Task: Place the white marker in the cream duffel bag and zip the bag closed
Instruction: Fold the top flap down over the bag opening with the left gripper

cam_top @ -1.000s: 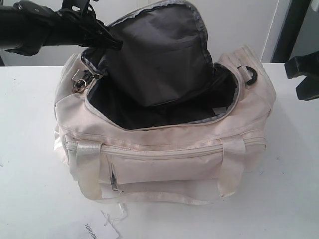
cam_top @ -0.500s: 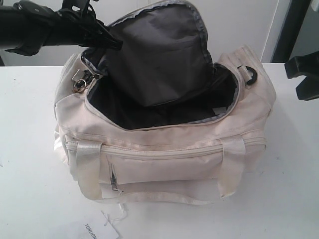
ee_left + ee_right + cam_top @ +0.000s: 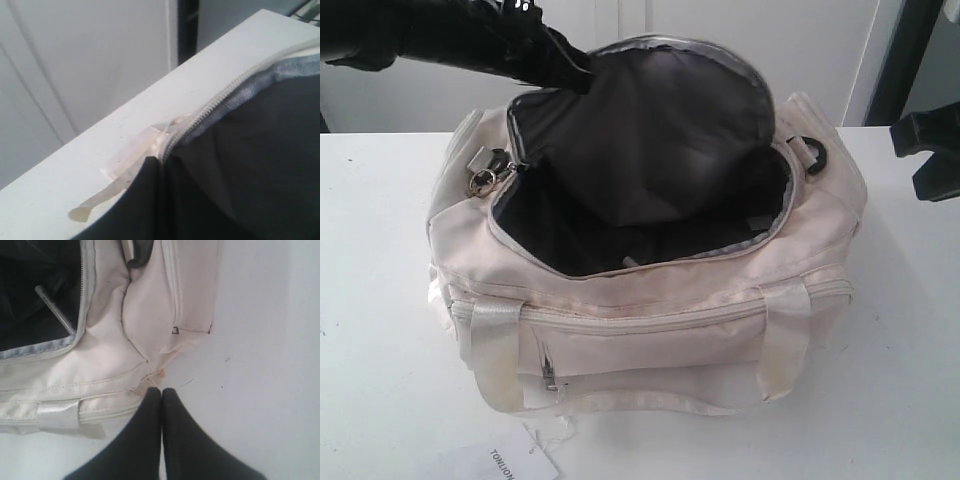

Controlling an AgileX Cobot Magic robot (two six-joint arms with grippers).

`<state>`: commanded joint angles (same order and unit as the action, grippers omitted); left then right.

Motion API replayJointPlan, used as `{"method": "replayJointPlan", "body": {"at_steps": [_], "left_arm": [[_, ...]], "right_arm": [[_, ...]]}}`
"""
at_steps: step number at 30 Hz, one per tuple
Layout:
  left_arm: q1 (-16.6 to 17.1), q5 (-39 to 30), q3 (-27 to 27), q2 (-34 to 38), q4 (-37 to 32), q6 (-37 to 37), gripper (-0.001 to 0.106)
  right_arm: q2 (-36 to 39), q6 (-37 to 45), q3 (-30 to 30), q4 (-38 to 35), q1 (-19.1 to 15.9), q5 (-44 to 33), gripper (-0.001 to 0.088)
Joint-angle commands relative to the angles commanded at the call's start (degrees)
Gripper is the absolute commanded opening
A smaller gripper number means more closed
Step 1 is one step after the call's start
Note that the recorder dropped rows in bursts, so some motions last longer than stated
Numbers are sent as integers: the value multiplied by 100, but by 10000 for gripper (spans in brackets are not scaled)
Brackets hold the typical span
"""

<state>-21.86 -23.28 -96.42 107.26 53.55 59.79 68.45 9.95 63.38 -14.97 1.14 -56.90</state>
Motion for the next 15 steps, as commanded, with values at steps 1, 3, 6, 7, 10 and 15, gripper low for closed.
{"method": "replayJointPlan", "body": {"at_steps": [1,3,6,7,10,15], "left_arm": [[0,-230,-61,0,0,0,0],[0,-736,-171,0,-8,-60,0],[0,-1443,-327,0,-160,-378,0],[0,-1678,-364,0,-266,-512,0],[0,-2239,-376,-15,-513,-855,0],[0,-3082,-376,-42,-650,-1123,0]], "right_arm": [[0,0,0,0,0,0,0],[0,0,0,0,0,0,0],[0,0,0,0,0,0,0],[0,0,0,0,0,0,0],[0,0,0,0,0,0,0],[0,0,0,0,0,0,0]]}}
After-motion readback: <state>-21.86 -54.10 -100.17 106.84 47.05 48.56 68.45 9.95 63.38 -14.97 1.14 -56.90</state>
